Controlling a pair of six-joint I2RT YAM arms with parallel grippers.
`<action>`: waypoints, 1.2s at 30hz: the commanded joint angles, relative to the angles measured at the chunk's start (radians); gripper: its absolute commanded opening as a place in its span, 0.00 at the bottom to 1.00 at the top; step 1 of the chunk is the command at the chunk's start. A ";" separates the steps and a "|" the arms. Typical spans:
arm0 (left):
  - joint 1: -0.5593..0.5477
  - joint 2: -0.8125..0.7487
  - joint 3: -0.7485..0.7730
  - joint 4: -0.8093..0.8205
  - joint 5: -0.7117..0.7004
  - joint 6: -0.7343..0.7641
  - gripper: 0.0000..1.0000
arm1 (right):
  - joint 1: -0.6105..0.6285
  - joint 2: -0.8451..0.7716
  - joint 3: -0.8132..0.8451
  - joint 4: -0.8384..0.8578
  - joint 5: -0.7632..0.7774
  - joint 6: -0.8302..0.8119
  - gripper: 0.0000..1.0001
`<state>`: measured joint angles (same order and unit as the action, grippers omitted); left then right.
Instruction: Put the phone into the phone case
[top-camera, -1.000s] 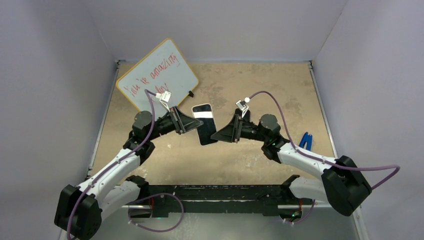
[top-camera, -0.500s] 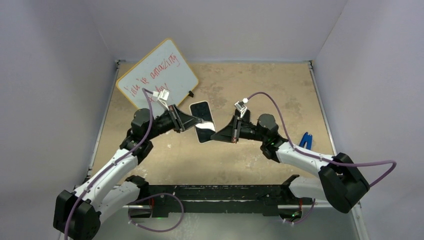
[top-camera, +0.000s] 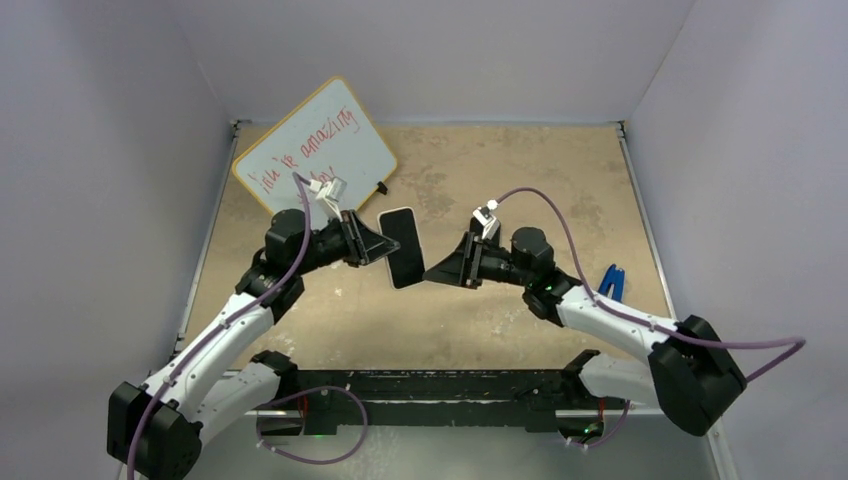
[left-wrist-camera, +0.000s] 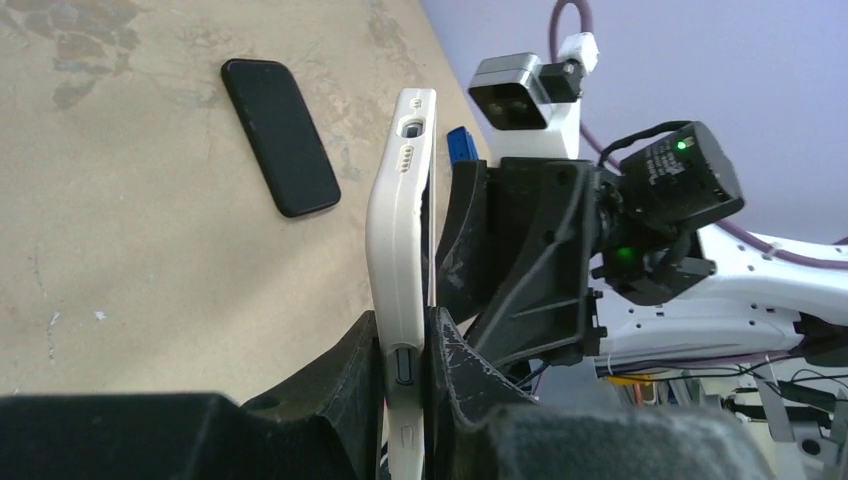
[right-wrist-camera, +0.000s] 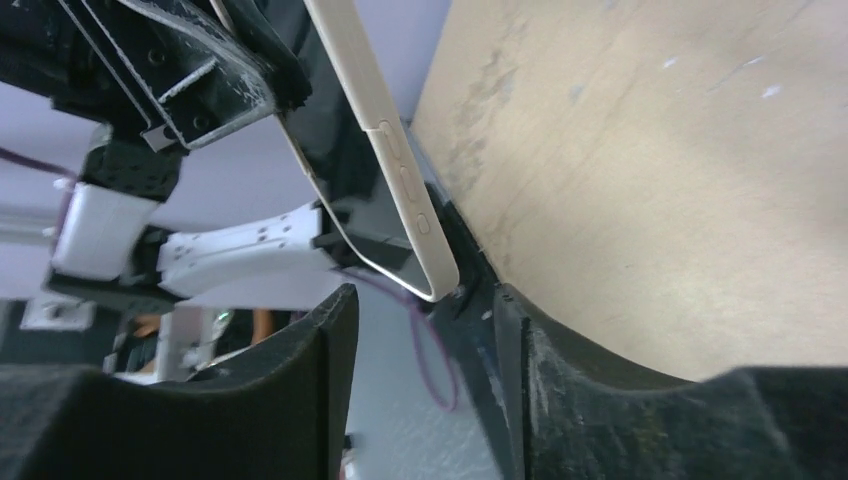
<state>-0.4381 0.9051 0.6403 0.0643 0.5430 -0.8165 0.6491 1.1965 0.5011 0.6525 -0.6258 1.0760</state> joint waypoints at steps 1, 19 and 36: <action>0.012 0.020 -0.007 0.041 0.039 0.034 0.00 | -0.006 -0.136 0.052 -0.259 0.165 -0.144 0.63; -0.008 0.560 0.022 0.259 0.192 -0.006 0.00 | -0.006 -0.280 0.119 -0.589 0.331 -0.321 0.99; -0.040 0.793 0.159 0.126 0.064 0.095 0.35 | -0.006 -0.318 0.162 -0.752 0.431 -0.367 0.99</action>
<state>-0.4747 1.7409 0.7448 0.2642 0.6655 -0.7883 0.6449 0.8997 0.6117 -0.0551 -0.2459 0.7368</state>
